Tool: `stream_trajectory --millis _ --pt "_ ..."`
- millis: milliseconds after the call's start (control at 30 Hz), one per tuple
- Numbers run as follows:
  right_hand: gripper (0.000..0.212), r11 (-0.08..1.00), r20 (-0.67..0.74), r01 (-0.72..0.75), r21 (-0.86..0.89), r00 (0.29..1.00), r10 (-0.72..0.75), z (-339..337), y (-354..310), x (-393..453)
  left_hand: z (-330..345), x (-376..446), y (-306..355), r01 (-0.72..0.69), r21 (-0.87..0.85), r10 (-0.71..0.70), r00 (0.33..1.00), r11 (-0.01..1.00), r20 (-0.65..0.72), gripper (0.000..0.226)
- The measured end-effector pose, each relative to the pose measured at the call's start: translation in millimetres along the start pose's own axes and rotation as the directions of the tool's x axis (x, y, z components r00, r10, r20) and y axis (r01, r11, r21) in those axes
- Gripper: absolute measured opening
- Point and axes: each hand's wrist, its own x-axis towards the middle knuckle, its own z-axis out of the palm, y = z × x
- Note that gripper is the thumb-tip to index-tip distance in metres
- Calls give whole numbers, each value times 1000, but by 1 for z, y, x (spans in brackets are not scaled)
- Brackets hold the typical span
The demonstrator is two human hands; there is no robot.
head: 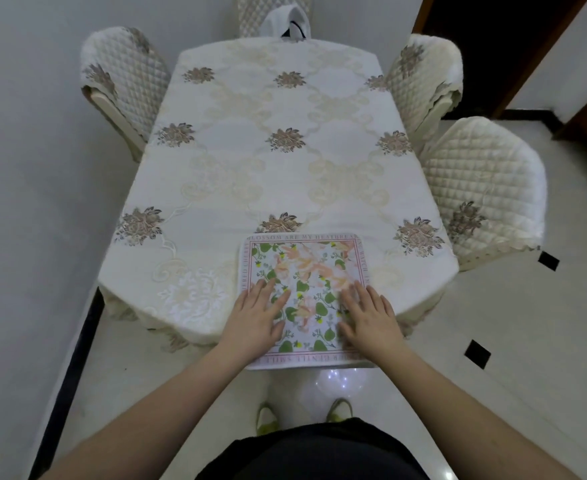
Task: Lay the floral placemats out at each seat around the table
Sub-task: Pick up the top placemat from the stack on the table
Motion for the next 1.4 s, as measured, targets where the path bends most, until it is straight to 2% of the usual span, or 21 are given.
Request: stream_trajectory --millis 233,367,467,600,700,900,1000,1067,1100,1167,1300,1333,1400 --pt "71 1000 73 28 0 997 -28 5 18 3 10 -3 2 71 -7 -70 993 997 96 67" --pt "71 999 53 45 10 998 -45 6 21 5 12 0 0 172 5 -171 983 985 58 63" --pt "74 998 24 -22 53 1000 21 6 22 7 8 3 -2 287 -80 -285 958 955 29 63" --pt "79 980 102 -136 146 987 121 7 25 10 9 2 -5 371 -166 -363 928 914 81 71" --pt "78 971 87 -132 198 989 117 7 31 8 10 2 -9 450 -283 -442 892 847 97 76" --pt "74 959 44 -91 269 996 82 6 32 -2 11 -2 -6 411 -506 -446 893 758 58 74" --pt "70 897 -12 -100 431 993 116 -1 27 -3 4 -3 -6 378 -615 -474 880 692 8 68" --pt "65 781 -69 -95 617 982 174 -8 24 -4 -2 -5 -5 326 -688 -490 870 649 -50 64" --pt "63 689 -79 -99 718 972 222 -12 22 -4 -6 -7 -5 286 -741 -500 862 608 -78 61" --pt "62 480 -22 -144 865 946 324 -20 18 -5 -14 -10 -3 221 -858 -540 838 464 -76 59" --pt "59 98 191 -251 963 893 408 -31 19 1 -22 -9 -9 254 -956 -637 763 148 104 71" --pt "53 52 243 -284 957 889 389 -34 21 4 -23 -8 -14 264 -964 -628 756 33 186 70" --pt "35 49 294 -329 943 895 336 -38 22 5 -24 -7 -24 284 -938 -542 766 -198 346 63"
